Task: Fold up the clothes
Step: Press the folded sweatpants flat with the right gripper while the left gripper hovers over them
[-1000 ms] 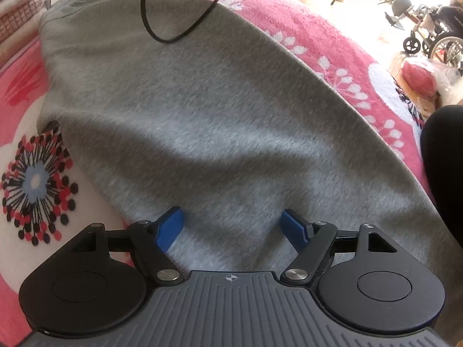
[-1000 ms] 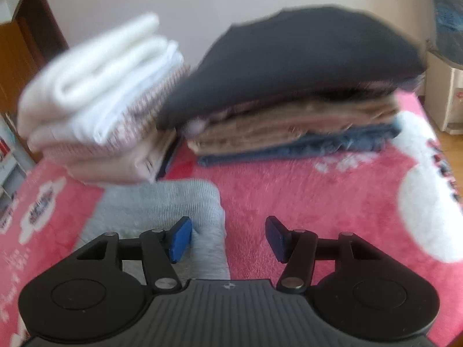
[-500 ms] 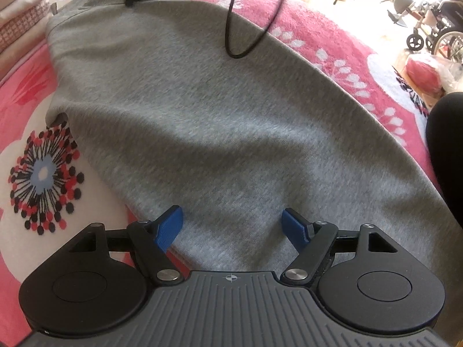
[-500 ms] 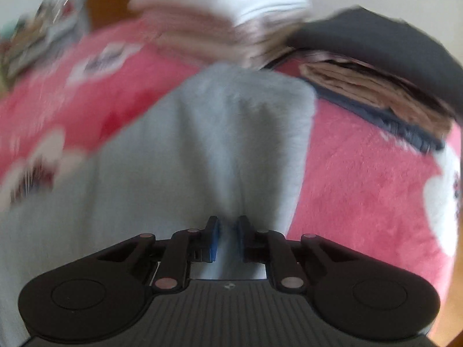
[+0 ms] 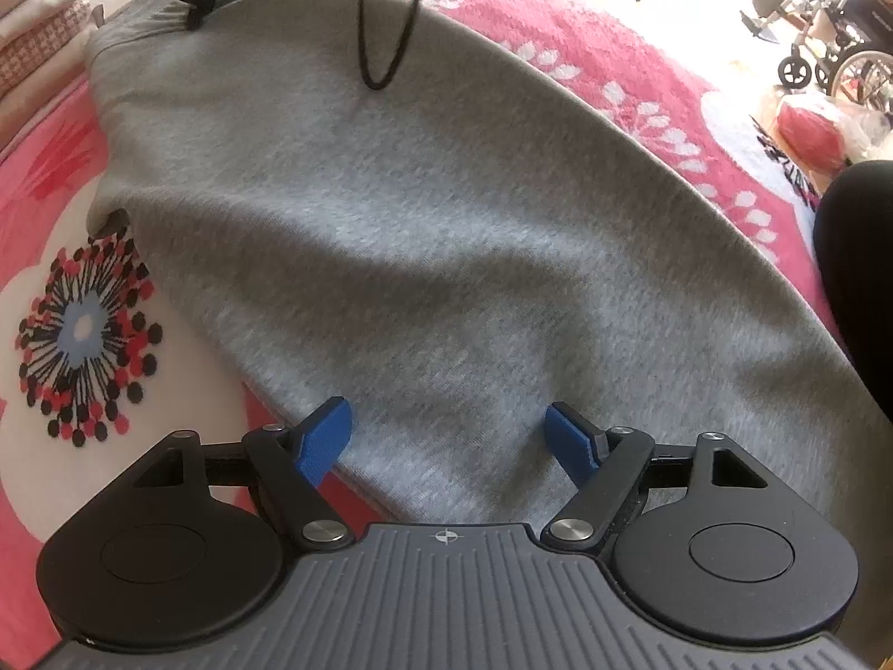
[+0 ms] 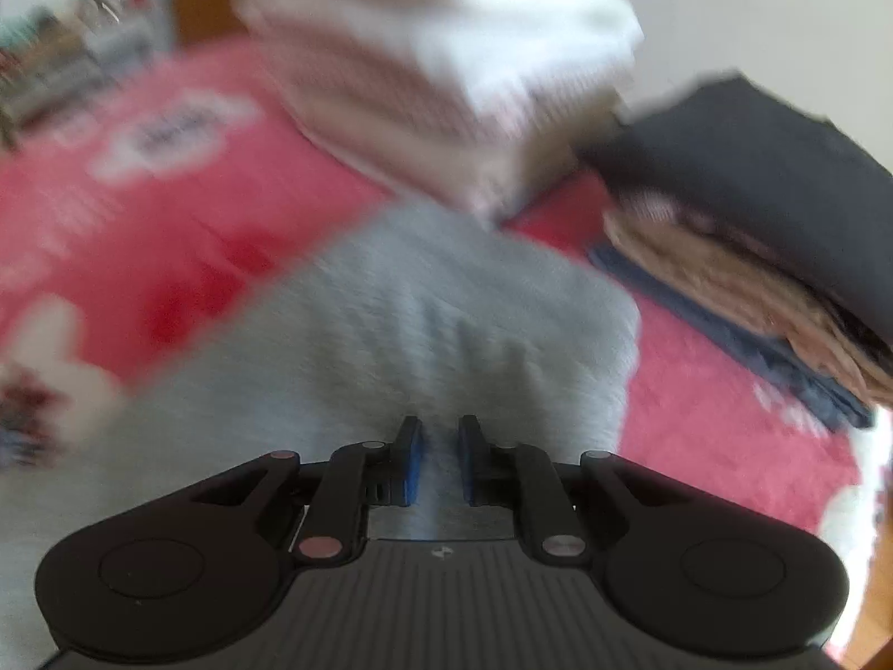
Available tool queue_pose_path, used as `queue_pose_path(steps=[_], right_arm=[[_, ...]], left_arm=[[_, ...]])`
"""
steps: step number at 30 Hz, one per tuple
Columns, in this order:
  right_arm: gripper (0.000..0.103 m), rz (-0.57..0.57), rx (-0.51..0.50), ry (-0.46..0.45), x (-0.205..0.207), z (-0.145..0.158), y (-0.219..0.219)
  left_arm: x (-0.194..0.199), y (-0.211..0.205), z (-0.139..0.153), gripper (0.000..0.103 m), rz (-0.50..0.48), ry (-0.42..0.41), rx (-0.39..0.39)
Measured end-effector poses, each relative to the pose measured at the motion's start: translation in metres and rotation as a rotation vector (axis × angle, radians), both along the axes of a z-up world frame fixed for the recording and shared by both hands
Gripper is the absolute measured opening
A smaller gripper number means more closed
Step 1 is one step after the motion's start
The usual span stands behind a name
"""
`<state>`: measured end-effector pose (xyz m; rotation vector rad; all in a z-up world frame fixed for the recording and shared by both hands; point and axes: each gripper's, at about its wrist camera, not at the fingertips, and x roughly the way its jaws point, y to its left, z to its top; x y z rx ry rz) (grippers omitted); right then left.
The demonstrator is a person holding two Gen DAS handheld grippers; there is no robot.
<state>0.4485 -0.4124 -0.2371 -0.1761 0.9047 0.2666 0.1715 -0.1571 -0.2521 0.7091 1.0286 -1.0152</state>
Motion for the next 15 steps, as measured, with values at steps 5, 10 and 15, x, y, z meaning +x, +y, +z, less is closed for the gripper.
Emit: queue_pose_path(steps=[5,10,15], right_arm=[[0.015,-0.017,0.085,-0.095,-0.026,0.034,0.010],[0.016,0.430,0.122,0.089,-0.079,0.041,0.072],[0.014,0.405,-0.129,0.113,-0.077,-0.004,0.103]], left_arm=[[0.000,0.002,0.000,0.078,0.009,0.012,-0.006],[-0.001,0.003,-0.002,0.080,0.014,0.020,-0.003],[-0.004,0.006,-0.004,0.080,0.012,0.021,-0.005]])
